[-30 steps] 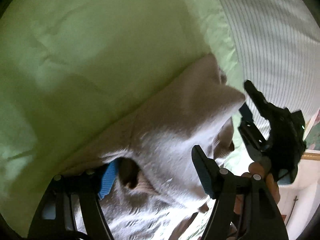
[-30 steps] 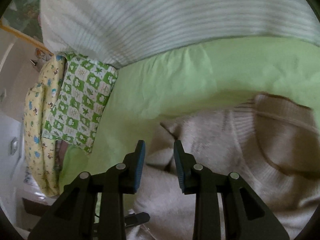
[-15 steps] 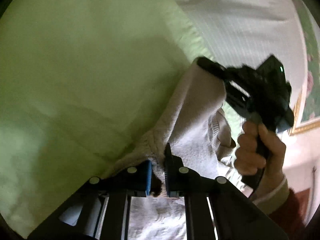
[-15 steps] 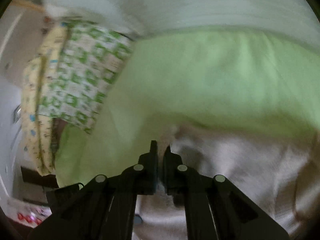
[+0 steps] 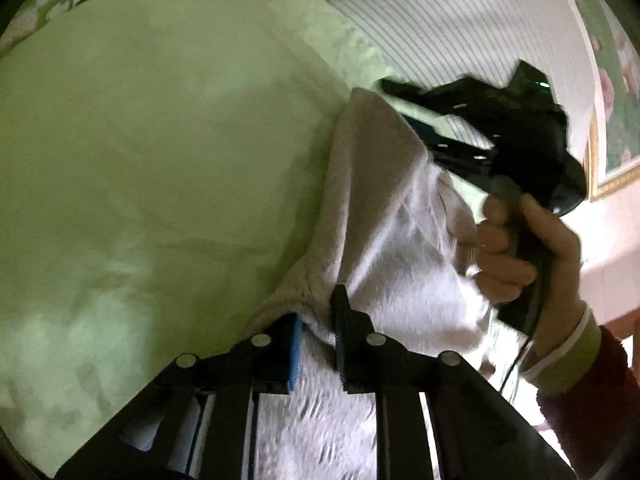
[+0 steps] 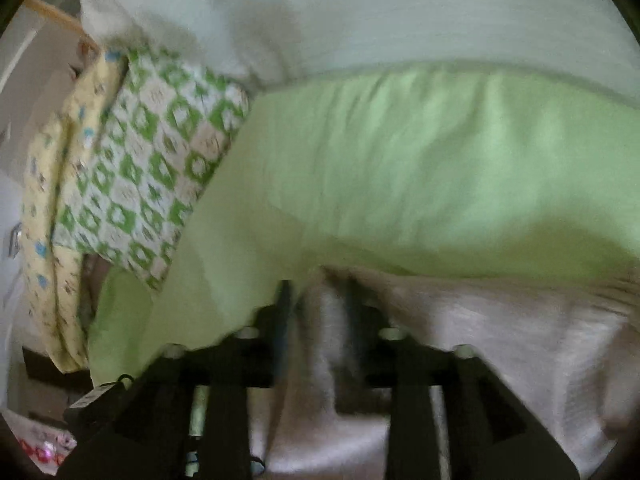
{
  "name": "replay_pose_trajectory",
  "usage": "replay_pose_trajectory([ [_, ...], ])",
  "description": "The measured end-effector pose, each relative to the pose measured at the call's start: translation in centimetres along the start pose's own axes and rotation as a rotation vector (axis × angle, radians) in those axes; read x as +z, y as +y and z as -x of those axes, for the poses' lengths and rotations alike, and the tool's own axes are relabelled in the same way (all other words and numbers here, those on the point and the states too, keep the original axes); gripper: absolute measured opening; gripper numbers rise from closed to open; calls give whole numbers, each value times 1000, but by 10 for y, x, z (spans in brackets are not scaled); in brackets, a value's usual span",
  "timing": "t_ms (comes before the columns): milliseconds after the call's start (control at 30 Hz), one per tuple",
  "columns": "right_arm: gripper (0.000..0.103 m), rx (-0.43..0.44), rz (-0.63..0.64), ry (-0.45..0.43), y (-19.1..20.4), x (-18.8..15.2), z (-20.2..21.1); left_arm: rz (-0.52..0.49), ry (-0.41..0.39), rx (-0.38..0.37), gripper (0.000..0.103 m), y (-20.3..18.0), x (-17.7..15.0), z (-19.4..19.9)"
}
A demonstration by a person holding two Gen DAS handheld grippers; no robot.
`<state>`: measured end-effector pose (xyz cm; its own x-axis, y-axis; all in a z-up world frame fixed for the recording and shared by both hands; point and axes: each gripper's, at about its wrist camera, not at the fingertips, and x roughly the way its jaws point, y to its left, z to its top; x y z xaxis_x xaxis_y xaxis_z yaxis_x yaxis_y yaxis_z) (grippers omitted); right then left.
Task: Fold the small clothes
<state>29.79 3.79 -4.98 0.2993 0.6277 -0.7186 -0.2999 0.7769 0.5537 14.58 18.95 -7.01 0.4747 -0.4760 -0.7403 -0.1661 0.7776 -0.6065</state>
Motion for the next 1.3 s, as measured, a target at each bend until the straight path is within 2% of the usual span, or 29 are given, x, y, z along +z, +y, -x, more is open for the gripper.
replay_pose_trajectory([
  [33, 49, 2, -8, -35, -1, -2, 15, -9, 7, 11, 23, 0, -2, 4],
  [67, 51, 6, -17, -70, -2, -5, 31, -24, 11, 26, 28, -1, -10, 9],
  [167, 54, -13, -42, -150, -11, -21, 78, -45, 21, 47, 31, 3, -19, 25],
  [267, 54, -16, -73, -210, -23, -50, 118, -34, -6, 64, 33, 2, -18, 37],
  [400, 54, -36, -103, -228, -30, -117, 147, -46, -51, 37, 38, -18, 0, 37],
  [500, 54, -124, -138, -216, -39, -164, 152, -103, -69, 43, 41, -44, 16, 27],
  [633, 54, -181, -259, -233, -68, -211, 165, -150, -84, 32, 41, -74, 41, 1],
  [767, 54, -241, -365, -317, -97, -228, 201, -157, -66, 50, 41, -86, 56, -18],
  [900, 54, -336, -450, -422, -114, -251, 251, -138, -56, 61, 41, -80, 59, -27],
  [1033, 54, -417, -503, -398, -129, -271, 260, -150, -30, 106, 41, -75, 62, -52],
  [1133, 54, -373, -576, -398, -149, -272, 252, -150, -11, 133, 41, -73, 65, -65],
  [1233, 53, -391, -566, -367, -160, -262, 235, -167, -16, 169, 41, -75, 67, -71],
  [1300, 19, -343, -566, -323, -164, -253, 223, -180, -26, 227, 41, -75, 70, -75],
])
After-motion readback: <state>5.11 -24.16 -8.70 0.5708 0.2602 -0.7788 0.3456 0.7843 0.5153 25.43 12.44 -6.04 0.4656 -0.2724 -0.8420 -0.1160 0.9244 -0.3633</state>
